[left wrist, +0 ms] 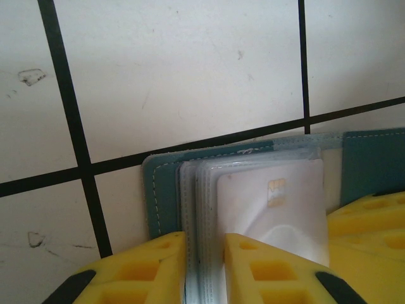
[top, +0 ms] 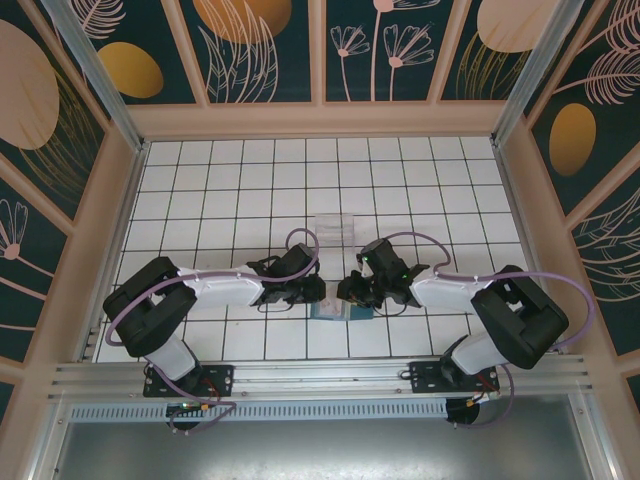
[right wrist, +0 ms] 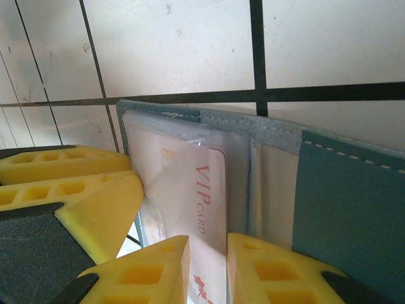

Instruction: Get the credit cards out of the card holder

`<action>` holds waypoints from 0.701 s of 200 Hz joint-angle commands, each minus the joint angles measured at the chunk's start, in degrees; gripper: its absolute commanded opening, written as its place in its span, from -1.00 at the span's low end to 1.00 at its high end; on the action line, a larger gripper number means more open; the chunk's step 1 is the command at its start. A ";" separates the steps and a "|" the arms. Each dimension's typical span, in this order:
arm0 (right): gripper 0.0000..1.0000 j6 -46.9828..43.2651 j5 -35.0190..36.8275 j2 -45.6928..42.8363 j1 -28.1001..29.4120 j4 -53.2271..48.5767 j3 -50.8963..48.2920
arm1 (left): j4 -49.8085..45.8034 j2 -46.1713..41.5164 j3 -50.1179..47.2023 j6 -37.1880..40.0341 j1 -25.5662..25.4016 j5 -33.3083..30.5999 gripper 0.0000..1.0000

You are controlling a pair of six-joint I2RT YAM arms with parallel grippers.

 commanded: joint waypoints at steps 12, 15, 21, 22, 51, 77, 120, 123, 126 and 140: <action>-0.55 1.18 -1.42 -1.27 -0.27 2.15 -1.48 | -5.03 3.30 -1.41 0.66 -0.40 1.22 -0.55; -0.55 1.39 -1.35 -1.37 -0.25 2.08 -1.52 | -5.03 3.28 -1.37 0.65 -0.42 1.23 -0.55; -0.55 1.28 -1.26 -1.73 -0.25 1.99 -1.60 | -5.07 3.22 -1.39 0.63 -0.41 1.17 -0.54; -0.55 1.27 -1.25 -1.78 -0.25 1.99 -1.60 | -5.10 3.23 -1.40 0.61 -0.38 1.12 -0.54; -0.55 1.52 -1.99 -2.96 -0.25 3.53 -2.04 | -5.25 3.04 -1.12 0.50 -0.43 0.97 -0.55; -0.55 1.63 -2.57 -2.90 -0.25 4.52 -2.13 | -4.97 2.81 -1.13 0.50 -0.36 1.23 -0.56; -0.55 2.47 -3.53 -2.72 -0.26 7.94 -3.36 | -4.44 2.44 -1.40 0.23 -0.44 2.00 -0.58; -0.55 2.47 -3.46 -2.68 -0.25 8.10 -3.44 | -4.40 2.44 -1.42 0.24 -0.43 2.11 -0.59; -0.55 2.46 -3.44 -2.60 -0.25 8.32 -3.48 | -4.29 2.44 -1.40 0.21 -0.39 2.23 -0.59; -0.56 2.60 -3.71 -2.21 -0.34 9.46 -4.01 | -4.02 2.53 -1.49 0.15 -0.40 2.56 -0.59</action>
